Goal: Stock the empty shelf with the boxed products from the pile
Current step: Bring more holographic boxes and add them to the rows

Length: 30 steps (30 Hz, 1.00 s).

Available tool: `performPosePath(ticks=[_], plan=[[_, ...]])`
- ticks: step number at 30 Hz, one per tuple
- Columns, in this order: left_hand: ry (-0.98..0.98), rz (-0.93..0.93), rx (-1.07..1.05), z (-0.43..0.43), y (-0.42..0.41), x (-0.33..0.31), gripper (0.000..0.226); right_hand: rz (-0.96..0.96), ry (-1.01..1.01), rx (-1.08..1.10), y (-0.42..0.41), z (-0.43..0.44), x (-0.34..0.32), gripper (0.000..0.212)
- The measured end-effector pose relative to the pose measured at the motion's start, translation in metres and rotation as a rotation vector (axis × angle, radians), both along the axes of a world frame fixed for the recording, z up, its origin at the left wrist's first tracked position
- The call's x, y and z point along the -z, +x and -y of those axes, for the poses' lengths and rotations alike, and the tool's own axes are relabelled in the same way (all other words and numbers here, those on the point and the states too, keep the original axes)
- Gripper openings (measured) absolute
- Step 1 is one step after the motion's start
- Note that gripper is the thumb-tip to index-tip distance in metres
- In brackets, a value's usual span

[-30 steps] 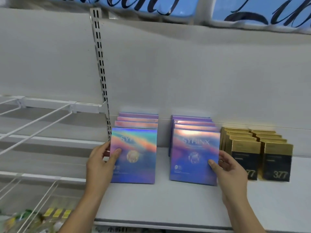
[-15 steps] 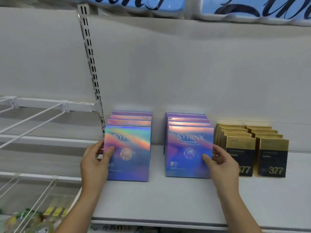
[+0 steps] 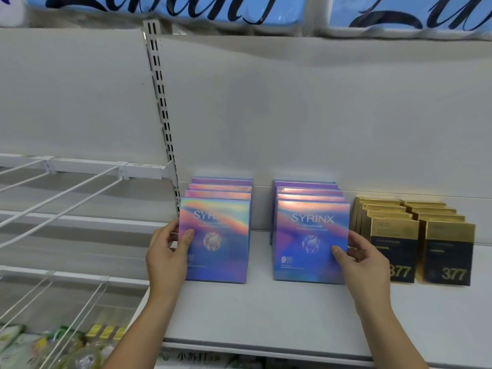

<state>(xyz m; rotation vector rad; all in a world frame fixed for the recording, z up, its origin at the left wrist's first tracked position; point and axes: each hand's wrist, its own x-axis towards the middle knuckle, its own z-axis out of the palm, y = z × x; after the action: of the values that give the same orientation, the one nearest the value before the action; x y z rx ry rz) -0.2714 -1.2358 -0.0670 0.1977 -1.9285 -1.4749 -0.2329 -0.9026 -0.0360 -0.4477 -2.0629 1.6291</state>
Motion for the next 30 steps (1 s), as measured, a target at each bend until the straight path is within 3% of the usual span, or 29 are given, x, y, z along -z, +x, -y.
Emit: performPosePath(ticks=[13, 18, 23, 30], plan=[[-0.035, 0.075, -0.007, -0.001, 0.008, -0.008, 0.032, 0.009, -0.003, -0.016, 0.009, 0.007, -0.008, 0.041], [0.005, 0.046, 0.064, 0.001, 0.030, -0.024, 0.040, -0.170, -0.111, -0.079, 0.040, 0.013, -0.044, 0.042], [0.086, -0.060, 0.421, -0.015, 0.070, -0.061, 0.069, -0.338, -0.034, -0.305, 0.075, 0.038, -0.070, 0.052], [-0.002, -0.108, 0.789, -0.056, 0.102, -0.074, 0.067, -0.357, 0.061, -0.381, 0.117, 0.052, -0.063, 0.060]])
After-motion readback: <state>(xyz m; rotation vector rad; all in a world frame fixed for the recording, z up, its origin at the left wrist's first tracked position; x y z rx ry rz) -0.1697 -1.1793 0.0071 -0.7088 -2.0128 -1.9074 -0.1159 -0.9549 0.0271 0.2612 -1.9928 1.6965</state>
